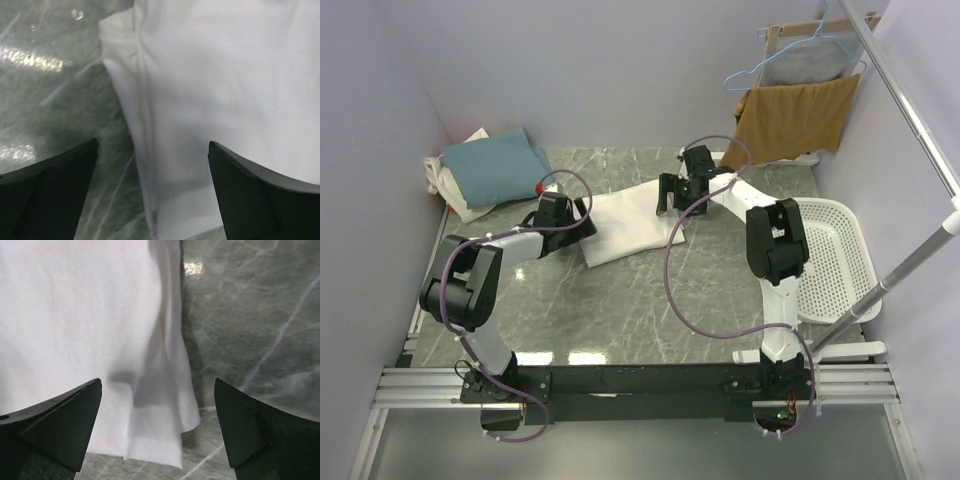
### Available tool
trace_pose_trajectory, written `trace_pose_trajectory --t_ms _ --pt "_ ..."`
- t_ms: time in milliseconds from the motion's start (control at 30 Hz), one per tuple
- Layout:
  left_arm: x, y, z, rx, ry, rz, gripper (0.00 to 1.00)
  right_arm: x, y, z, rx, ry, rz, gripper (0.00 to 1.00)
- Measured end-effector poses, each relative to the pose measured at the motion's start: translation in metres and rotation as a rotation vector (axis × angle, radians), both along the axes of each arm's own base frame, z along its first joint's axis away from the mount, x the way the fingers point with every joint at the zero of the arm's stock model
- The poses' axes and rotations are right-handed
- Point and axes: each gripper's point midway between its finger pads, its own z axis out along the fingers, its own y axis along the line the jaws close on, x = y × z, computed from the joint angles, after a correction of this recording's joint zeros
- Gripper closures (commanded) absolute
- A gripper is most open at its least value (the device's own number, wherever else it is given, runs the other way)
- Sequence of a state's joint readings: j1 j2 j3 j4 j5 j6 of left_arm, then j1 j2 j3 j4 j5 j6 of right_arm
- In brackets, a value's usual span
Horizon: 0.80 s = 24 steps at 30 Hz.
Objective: Fold and stack the t-shirts
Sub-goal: Put the neatly folded tshirt into the corner of the board with the left arm
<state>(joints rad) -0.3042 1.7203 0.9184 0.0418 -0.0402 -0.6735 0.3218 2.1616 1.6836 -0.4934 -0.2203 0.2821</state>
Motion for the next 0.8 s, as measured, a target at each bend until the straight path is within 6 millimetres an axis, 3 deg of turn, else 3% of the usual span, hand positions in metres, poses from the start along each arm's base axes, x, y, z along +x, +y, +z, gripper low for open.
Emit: trace_pose_trajectory --t_ms 167,300,400,433,500,533,600,667,800 --pt "0.006 -0.011 -0.001 -0.070 -0.056 -0.002 0.00 -0.008 0.013 -0.011 0.023 0.031 0.051 0.01" --pt "0.018 -0.032 0.002 -0.173 -0.117 -0.057 0.05 -0.012 0.025 -0.011 0.050 0.032 0.083 0.01" --pt "0.028 -0.053 0.005 -0.261 -0.151 -0.117 0.25 -0.013 0.033 -0.011 0.070 0.031 0.104 0.01" --pt "0.030 -0.061 0.003 -0.291 -0.152 -0.142 0.47 -0.014 0.035 -0.010 0.080 0.030 0.112 0.01" --pt "0.034 -0.077 0.001 -0.354 -0.151 -0.189 0.68 -0.015 0.040 -0.009 0.100 0.028 0.126 0.02" --pt "0.035 -0.085 -0.005 -0.374 -0.132 -0.210 0.85 -0.016 0.041 -0.010 0.107 0.027 0.131 0.01" --pt "0.035 -0.096 -0.012 -0.418 -0.102 -0.245 0.99 -0.015 0.042 -0.010 0.116 0.019 0.130 0.01" --pt "0.039 -0.101 -0.008 -0.428 -0.084 -0.267 0.99 -0.016 0.041 -0.010 0.114 0.007 0.125 0.00" --pt "0.062 -0.090 0.008 -0.356 -0.046 -0.266 0.99 -0.024 0.031 -0.011 0.080 -0.009 0.099 0.00"
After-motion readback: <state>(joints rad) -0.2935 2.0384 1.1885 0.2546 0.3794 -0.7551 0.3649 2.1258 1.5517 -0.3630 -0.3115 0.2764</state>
